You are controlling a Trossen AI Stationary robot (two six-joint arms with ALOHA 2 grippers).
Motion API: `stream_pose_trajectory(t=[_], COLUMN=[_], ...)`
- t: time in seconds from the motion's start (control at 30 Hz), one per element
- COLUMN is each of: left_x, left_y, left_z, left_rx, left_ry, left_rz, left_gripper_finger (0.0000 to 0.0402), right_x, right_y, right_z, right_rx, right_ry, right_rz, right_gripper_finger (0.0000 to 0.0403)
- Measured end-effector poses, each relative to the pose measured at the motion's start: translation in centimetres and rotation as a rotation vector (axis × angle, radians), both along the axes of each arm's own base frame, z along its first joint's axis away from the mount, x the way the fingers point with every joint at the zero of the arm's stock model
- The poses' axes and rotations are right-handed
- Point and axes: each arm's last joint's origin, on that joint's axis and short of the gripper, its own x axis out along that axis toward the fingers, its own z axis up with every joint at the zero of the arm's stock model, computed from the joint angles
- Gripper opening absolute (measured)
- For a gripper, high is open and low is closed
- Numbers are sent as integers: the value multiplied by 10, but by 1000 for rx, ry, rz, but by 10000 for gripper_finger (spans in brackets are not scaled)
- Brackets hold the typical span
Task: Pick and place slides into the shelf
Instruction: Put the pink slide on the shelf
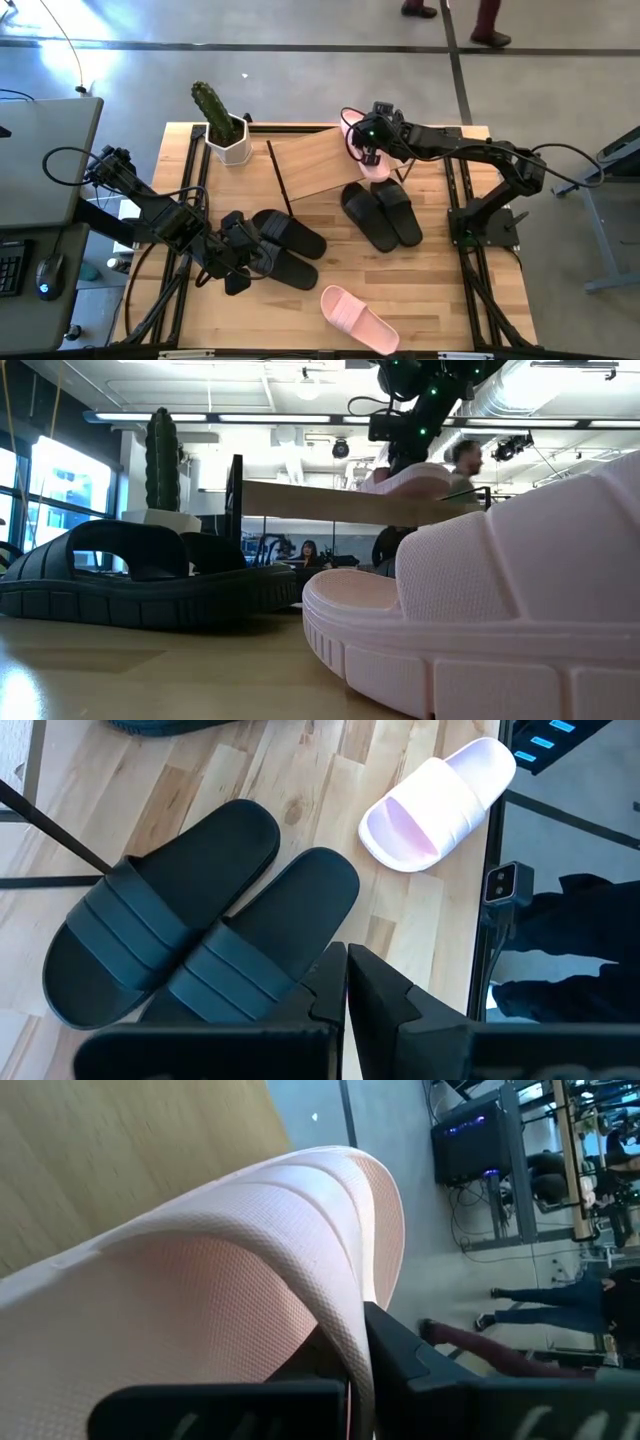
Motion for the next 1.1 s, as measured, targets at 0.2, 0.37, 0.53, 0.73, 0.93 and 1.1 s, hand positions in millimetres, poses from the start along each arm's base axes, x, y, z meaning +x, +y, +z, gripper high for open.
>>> stream_pose_trajectory(t=[0.2,0.37,0.53,0.73,0.93,1.1], left_x=[0,0,0,0,0,0], left_y=[0,0,0,0,0,0], left_z=[0,0,0,0,0,0], left_rx=[0,0,0,0,0,0], left_ry=[0,0,0,0,0,0], left_rz=[0,0,0,0,0,0], left_gripper_finger=[3,3,3,3,3,3], right_x=[-1,-2,-2,-2,-3,-2], right_y=[1,3,3,3,4,4], right_z=[-2,-4,-4,-4,1,13], right_rx=[12,58,59,77,94,142], right_ry=[25,36,35,20,17,-25], right_rz=[5,47,46,48,48,48], right_gripper_finger=[1,21,52,85,113,134])
